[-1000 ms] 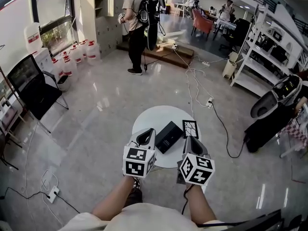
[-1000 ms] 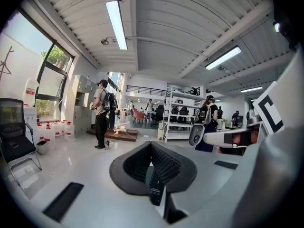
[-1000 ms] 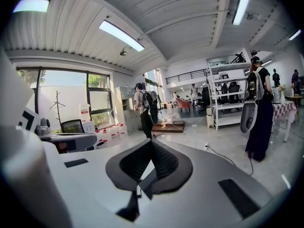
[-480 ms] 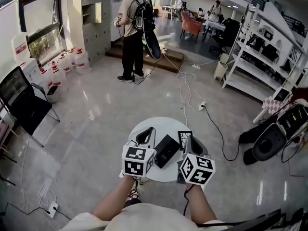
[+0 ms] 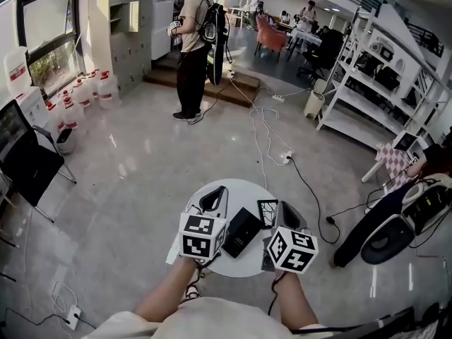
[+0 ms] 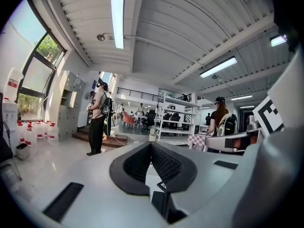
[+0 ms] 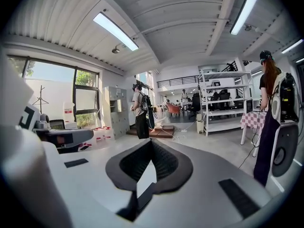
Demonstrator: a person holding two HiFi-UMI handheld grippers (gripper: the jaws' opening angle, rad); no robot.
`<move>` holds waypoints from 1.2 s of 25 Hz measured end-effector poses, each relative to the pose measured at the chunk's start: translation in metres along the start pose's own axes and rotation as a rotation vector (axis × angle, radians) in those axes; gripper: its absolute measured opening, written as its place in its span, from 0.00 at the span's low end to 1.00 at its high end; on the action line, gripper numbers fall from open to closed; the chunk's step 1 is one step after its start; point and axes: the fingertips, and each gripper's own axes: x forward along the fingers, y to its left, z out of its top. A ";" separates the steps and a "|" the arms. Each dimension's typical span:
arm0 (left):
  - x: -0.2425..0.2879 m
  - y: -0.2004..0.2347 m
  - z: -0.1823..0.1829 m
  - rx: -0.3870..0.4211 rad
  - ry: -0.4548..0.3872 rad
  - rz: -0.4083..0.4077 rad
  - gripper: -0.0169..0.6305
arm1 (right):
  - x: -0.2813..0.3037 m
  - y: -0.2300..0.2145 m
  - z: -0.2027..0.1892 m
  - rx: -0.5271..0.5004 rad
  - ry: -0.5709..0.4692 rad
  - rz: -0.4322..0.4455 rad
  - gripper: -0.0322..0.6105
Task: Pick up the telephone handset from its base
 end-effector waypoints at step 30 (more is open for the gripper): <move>0.073 0.028 -0.024 0.064 0.125 -0.073 0.05 | 0.074 -0.014 -0.011 0.059 0.057 -0.073 0.09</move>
